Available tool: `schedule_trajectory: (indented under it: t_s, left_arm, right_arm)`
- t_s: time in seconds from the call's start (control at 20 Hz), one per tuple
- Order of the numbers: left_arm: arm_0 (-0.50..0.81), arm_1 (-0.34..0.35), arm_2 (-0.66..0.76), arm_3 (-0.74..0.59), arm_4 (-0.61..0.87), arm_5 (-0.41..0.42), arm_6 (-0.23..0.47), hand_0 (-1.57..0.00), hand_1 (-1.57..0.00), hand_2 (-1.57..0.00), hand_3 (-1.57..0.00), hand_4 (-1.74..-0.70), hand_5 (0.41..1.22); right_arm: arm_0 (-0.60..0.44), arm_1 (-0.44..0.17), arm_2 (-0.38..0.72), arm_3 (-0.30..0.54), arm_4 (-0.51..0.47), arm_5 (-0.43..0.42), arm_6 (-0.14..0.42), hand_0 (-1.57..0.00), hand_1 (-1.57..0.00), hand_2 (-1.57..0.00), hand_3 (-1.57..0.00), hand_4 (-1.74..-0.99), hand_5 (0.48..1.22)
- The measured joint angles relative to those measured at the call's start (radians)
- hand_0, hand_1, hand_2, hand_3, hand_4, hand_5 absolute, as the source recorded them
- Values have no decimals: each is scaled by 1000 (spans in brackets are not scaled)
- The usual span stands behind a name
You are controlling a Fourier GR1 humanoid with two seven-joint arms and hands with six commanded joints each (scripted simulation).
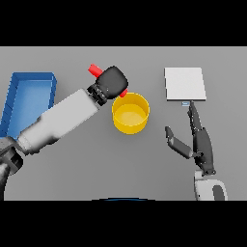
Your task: Pick up the red beaker and tilt it to pour out 1 green nut into yellow bowl. Pick up the yellow bowl and place it on the metallic measuring scale.
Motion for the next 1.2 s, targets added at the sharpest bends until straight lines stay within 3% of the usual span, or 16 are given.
schedule_trajectory:
  t_s: [0.35, 0.75, 0.9, 1.15, 1.2]
  left_arm:
    - [-96, -3, -142, 34, -87, -39, -43, -1571, -1571, -1571, -1561, -1739, 1221]
    - [-210, -41, -278, 120, -156, -79, -106, -1571, -1571, -1571, -1569, -1734, 1221]
    - [-234, -31, -327, 123, -185, -50, -142, -1571, -1571, -1571, -1570, -1734, 1221]
    - [-319, -25, -336, 159, -165, -41, -180, -1571, -1571, -1571, -1571, -1729, 1221]
    - [-352, -10, -320, 165, -155, -22, -183, -1571, -1571, -1571, -1494, -1727, 1221]
  right_arm:
    - [-7, 5, 2, 23, 28, -22, 22, 1, 1, 1, 1, -1276, 593]
    - [-16, 1, 5, 10, 59, -44, 34, 1, 1, 1, 1, -1204, 591]
    - [-8, -2, 7, 32, 65, -44, 2, 1, 1, 1, 1, -1209, 593]
    - [-13, -5, 6, 26, 71, -49, 3, 1, 1, 1, 1, -1209, 592]
    - [-20, -6, 4, 30, 71, -51, 1, 1, 1, 1, 1, -1203, 592]
